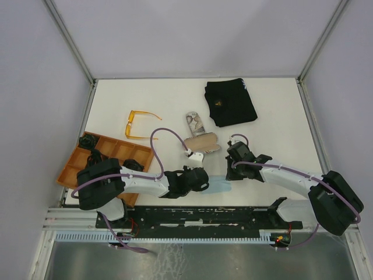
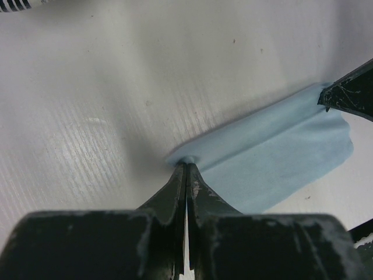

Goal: Organize the sunglasses
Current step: Pick up the glasses cleaning cloth from the center of the board.

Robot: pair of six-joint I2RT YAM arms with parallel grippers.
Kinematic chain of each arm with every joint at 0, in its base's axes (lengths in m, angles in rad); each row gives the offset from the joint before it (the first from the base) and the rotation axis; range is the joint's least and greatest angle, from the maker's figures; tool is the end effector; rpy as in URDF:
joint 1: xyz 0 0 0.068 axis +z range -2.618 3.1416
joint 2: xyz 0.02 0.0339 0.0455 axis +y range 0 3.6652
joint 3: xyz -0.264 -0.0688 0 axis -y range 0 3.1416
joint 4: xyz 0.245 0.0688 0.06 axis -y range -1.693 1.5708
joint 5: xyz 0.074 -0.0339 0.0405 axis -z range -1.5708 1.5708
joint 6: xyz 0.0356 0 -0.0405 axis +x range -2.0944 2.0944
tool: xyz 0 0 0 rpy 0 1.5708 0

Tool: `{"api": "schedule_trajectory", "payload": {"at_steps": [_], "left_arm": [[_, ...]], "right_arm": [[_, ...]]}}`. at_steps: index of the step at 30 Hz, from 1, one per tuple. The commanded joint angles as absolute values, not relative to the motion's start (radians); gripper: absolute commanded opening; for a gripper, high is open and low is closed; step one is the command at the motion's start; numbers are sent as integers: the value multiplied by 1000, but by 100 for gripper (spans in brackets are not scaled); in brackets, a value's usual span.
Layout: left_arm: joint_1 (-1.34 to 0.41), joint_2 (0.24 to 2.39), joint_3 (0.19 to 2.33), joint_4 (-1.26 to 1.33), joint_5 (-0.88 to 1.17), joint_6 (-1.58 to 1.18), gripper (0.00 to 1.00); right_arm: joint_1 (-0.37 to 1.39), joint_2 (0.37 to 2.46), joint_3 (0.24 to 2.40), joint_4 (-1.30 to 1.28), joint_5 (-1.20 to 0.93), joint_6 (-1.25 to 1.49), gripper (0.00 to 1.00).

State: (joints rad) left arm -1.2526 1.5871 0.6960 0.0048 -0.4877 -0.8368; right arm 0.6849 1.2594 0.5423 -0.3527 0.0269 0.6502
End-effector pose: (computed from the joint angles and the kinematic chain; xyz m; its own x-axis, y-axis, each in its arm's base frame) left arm 0.1071 -0.2718 0.1429 -0.7165 0.0787 -0.6931 0.3200 0.9200 -0.2263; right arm 0.1678 0.1358 0.1529 -0.9174 0.0320 -0.3966 -0.0842 0.9586 0.2720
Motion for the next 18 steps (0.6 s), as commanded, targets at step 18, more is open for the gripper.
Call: {"api": "schedule_trajectory", "payload": {"at_steps": [18], "left_arm": [[-1244,1424,663,61,-503,-793,3]], "right_arm": [[681,1106,619,-400,42,626,0]]}}
